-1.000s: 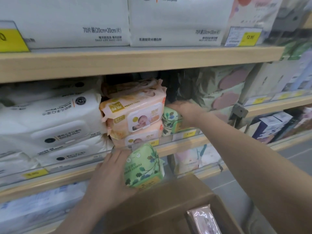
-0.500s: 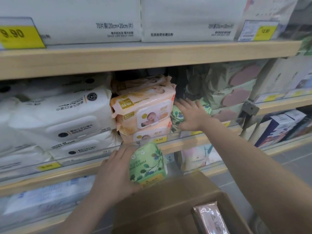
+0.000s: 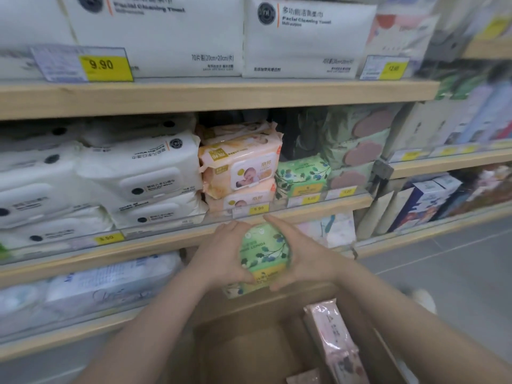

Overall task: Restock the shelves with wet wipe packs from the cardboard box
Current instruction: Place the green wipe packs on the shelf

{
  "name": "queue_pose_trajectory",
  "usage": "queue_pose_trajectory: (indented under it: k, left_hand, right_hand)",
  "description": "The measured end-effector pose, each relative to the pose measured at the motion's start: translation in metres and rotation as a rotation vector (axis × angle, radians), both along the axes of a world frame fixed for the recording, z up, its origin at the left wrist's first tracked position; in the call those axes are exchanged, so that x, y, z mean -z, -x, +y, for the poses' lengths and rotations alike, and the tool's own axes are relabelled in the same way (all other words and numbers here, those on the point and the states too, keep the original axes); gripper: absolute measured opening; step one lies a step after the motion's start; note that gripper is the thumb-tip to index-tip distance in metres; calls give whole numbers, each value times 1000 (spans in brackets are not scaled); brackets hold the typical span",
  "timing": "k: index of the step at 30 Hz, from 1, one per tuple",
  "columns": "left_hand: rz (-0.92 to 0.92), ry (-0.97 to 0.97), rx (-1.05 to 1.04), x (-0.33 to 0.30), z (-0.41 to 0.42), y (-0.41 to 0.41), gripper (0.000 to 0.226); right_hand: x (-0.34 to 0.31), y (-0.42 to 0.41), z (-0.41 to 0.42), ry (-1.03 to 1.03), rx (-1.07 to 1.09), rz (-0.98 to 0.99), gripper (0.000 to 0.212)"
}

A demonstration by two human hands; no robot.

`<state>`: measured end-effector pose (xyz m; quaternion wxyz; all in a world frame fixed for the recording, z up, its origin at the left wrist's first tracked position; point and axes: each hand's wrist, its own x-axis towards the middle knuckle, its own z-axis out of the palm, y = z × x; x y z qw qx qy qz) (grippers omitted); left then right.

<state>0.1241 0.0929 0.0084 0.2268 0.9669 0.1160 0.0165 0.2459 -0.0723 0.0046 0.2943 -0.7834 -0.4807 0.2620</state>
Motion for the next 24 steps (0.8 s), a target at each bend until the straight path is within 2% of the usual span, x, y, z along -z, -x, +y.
queue_pose_trajectory:
  k: [3,7,11,12,13,15,17,19,20,22,24]
  left_hand:
    - [-2,48,35,-8,-16,9,102]
    - [-38,138,23,-19,-33,25,99]
    - [-287,349,-125,-30,-41,37,96]
    - [-352,455,-186,-30,-45,38,95]
    - [-403,616,-242,-32,-51,38,89]
    - [-444,892,-309,-34,-63,37,63]
    - [-409,949,-316,-36,-71,37,32]
    - [-394,934,-304,-34,-75,38,19]
    - [-396,911,-296,-33,-76,37,19]
    - [-412,830,-268,-30,-81,32,24]
    - [-410,773,-221,-29,-87,27,32]
  right_hand:
    - [-1,12,-13,-110,118,4,100]
    - [-19,20,-41,-151,197,149,82]
    - [-39,21,-62,-248,297,387,76]
    - [-42,21,-65,-274,322,439,74]
    - [-45,21,-66,-291,341,477,73]
    - [-46,20,-69,-295,361,510,72]
    - [-46,19,-73,-252,359,521,71]
    - [-48,21,-75,-170,299,436,72]
    - [-50,21,-73,-113,243,308,76]
    - [-52,22,-67,19,110,-4,95]
    - [-51,21,-61,95,35,-104,113]
